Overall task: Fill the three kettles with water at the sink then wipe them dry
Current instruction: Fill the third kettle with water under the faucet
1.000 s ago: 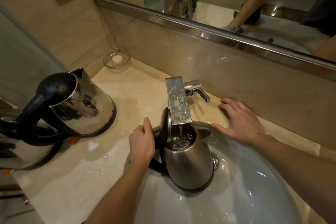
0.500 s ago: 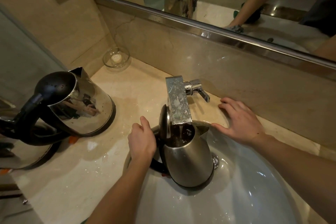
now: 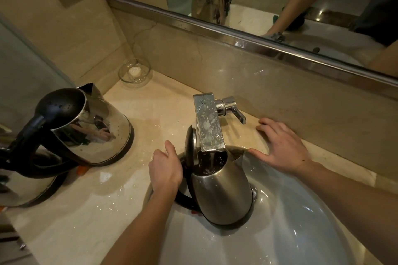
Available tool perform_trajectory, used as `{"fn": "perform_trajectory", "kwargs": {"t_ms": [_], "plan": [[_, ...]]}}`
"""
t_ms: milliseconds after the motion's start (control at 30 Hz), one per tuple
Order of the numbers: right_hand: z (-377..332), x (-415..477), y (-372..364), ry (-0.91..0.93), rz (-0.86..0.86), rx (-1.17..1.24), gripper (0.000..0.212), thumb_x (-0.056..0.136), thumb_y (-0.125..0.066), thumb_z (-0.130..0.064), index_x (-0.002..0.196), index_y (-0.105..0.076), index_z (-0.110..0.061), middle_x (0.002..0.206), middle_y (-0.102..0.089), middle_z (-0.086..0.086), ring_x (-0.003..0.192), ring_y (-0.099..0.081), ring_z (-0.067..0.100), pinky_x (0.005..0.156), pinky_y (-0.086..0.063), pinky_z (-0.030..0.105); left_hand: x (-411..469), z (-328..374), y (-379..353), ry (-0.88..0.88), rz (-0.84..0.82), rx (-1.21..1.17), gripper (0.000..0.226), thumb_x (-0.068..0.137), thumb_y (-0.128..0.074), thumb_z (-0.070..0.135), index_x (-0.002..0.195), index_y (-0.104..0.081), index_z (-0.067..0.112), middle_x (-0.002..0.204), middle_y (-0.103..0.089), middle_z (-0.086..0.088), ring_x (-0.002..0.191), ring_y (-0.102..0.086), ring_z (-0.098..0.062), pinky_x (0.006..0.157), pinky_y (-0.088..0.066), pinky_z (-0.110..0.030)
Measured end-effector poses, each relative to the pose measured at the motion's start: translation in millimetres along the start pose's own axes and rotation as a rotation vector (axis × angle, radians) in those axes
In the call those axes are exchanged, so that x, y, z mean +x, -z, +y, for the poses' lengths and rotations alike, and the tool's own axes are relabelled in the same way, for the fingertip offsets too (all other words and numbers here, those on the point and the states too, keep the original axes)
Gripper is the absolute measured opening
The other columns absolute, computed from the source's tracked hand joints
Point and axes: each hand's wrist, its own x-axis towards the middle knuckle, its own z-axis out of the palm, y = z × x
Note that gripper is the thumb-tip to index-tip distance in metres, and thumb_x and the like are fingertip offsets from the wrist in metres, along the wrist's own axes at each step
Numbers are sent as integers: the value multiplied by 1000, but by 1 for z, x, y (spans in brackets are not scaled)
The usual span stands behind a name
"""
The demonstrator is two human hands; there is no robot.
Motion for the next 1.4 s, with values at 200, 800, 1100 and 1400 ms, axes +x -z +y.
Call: {"fn": "perform_trajectory", "kwargs": {"t_ms": [200, 800, 1100, 1400], "plan": [[-1, 1, 2, -3, -2, -3, 80, 80, -40, -79, 131, -53, -20, 144, -44, -2, 124, -44, 21, 107, -38, 39, 0, 1, 0, 19, -28, 2, 66, 102, -20, 55, 114, -56, 0, 97, -58, -12, 86, -56, -25, 79, -42, -39], [-1, 0, 3, 1, -39, 6, 81, 82, -34, -79, 135, -49, -20, 147, -41, -3, 128, -40, 21, 108, -37, 41, -2, 3, -1, 34, -33, 6, 59, 103, -23, 50, 111, -56, 1, 88, -54, -8, 75, -51, -18, 76, -39, -36], [0, 0, 5, 8, -62, 5, 77, 85, -33, -76, 136, -48, -21, 148, -38, -3, 129, -37, 20, 108, -33, 37, -2, 3, 0, 27, -34, 6, 59, 104, -23, 48, 110, -56, 0, 83, -52, -6, 72, -48, -15, 76, -38, -36], [-1, 0, 5, 2, -64, -4, 77, 84, -35, -76, 135, -49, -20, 147, -40, -2, 129, -39, 21, 108, -34, 39, -2, 3, -1, 24, -30, -4, 59, 103, -23, 48, 111, -56, 0, 81, -50, -4, 71, -48, -14, 76, -38, -37]]}}
